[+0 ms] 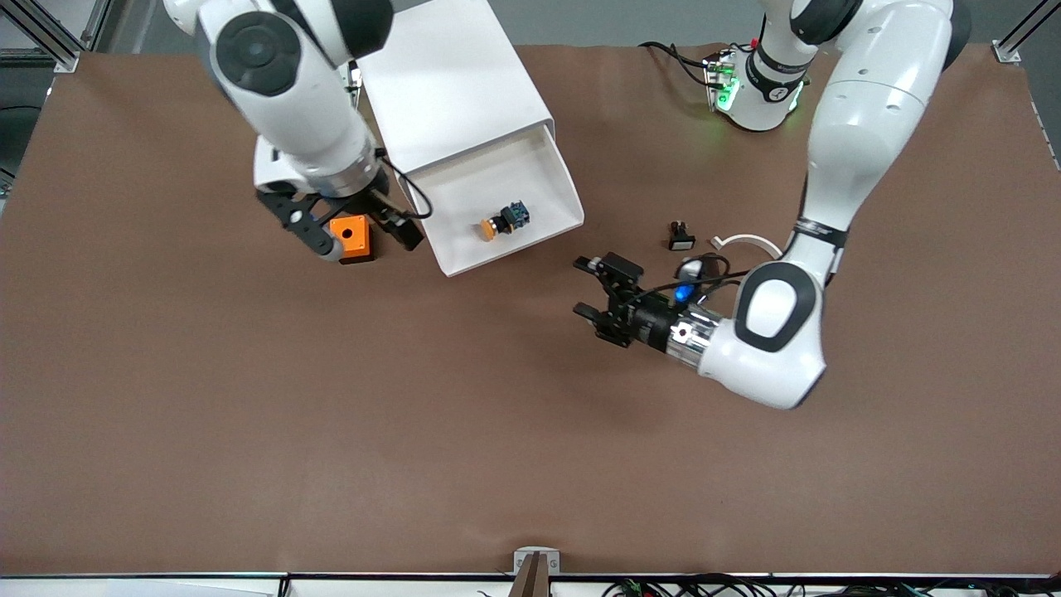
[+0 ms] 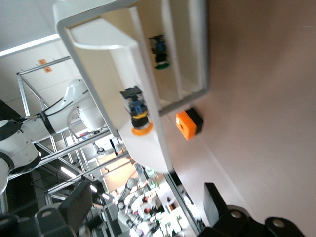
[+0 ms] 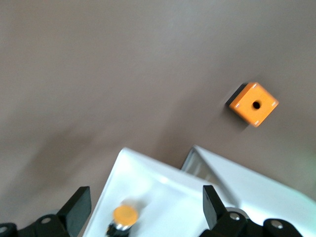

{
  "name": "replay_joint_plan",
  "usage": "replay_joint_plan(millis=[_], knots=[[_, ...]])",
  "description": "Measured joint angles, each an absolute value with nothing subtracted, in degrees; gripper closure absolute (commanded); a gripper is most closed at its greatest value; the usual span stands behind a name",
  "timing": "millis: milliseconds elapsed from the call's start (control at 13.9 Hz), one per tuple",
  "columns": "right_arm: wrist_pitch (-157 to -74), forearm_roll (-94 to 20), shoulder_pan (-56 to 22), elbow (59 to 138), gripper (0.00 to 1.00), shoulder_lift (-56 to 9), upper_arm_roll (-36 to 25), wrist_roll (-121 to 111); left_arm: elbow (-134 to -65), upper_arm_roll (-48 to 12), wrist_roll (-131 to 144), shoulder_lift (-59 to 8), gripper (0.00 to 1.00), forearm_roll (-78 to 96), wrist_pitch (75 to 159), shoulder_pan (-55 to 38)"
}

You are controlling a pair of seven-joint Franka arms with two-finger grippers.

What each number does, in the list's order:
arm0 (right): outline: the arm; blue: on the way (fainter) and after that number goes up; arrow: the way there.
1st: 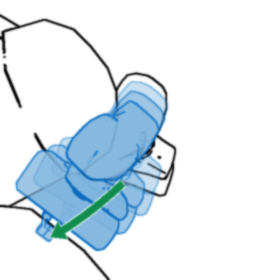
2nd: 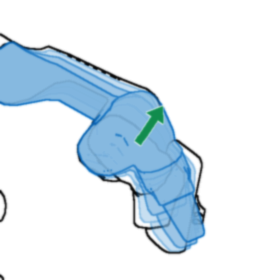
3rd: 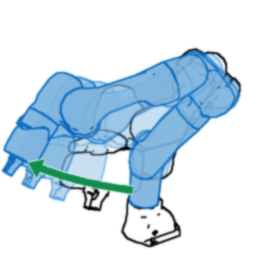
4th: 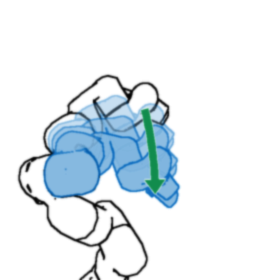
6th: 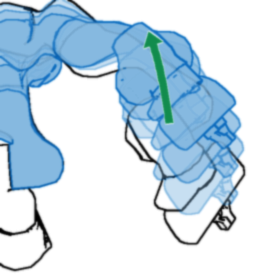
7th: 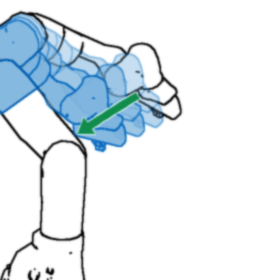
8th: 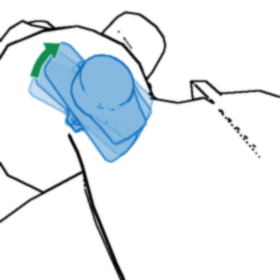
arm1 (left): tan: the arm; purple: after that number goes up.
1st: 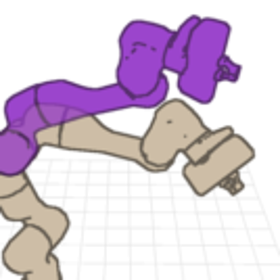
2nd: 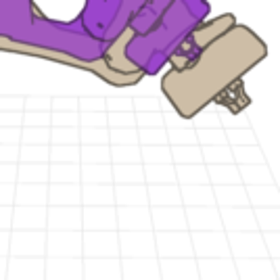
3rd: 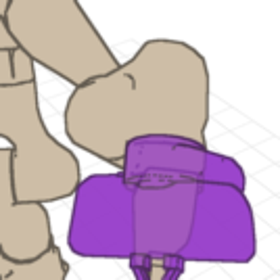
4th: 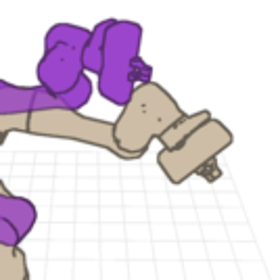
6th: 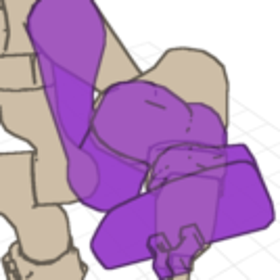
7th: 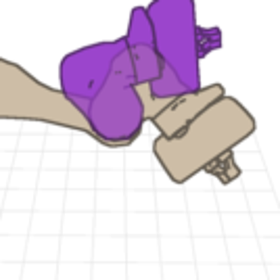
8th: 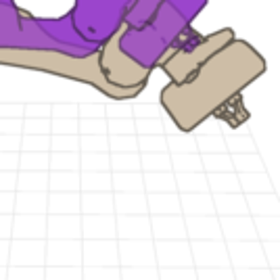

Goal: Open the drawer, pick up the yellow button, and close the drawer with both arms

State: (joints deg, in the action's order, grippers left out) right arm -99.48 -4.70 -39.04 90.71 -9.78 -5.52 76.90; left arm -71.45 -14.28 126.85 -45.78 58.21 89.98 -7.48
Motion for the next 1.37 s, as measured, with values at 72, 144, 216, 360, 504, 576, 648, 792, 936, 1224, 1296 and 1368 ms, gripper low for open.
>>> replay_joint_plan(millis=[72,144,216,360,504,576,648,792,936,1224,1296,1368], knots=[[-101.5,-4.7,-41.0,91.4,0.00,-10.1,-5.5,80.2,-71.2,-14.1,124.6,-45.6,0.01,56.7,89.4,-6.1],[-103.2,-4.7,-42.7,91.9,0.00,-10.8,-5.5,82.9,-71.1,-14.0,122.5,-45.3,0.01,54.6,88.8,-4.9],[-104.7,-4.7,-44.2,92.2,0.00,-11.8,-5.5,85.2,-71.1,-14.0,120.3,-44.9,0.01,52.4,88.1,-3.9],[-107.4,-4.7,-46.5,92.4,0.00,-14.3,-5.6,88.4,-71.0,-14.0,114.2,-43.8,0.01,46.8,87.3,-2.9],[-108.7,-4.7,-48.4,92.4,0.00,-16.5,-5.6,89.8,-70.9,-14.0,109.1,-42.5,0.01,37.2,87.3,-2.9],[-109.0,-4.7,-49.2,92.4,0.00,-17.3,-5.6,90.2,-70.9,-14.1,106.6,-42.0,0.01,30.9,87.2,-3.0],[-109.3,-4.7,-49.7,92.4,0.00,-17.8,-5.6,90.8,-70.9,-14.2,103.7,-41.8,0.01,24.1,87.2,-3.2],[-110.1,-4.7,-50.7,92.4,0.00,-18.4,-5.6,92.5,-70.9,-14.6,96.6,-41.7,0.01,13.7,87.2,-3.5],[-111.7,-4.7,-52.0,92.7,0.00,-19.4,-5.6,94.9,-70.9,-14.4,90.6,-41.7,0.01,10.1,87.2,-3.6],[-113.7,-4.6,-53.6,93.0,0.03,-21.8,-5.7,97.3,-70.9,-14.3,73.0,-41.4,0.01,1.1,87.2,-3.5],[-113.7,-4.6,-53.7,93.0,0.04,-22.0,-5.7,97.4,-70.9,-14.5,68.8,-40.9,0.01,-0.6,87.2,-3.9],[-113.7,-4.6,-53.7,93.0,0.06,-22.0,-5.8,97.4,-70.9,-14.6,65.5,-40.3,0.01,-1.2,87.2,-4.2]])
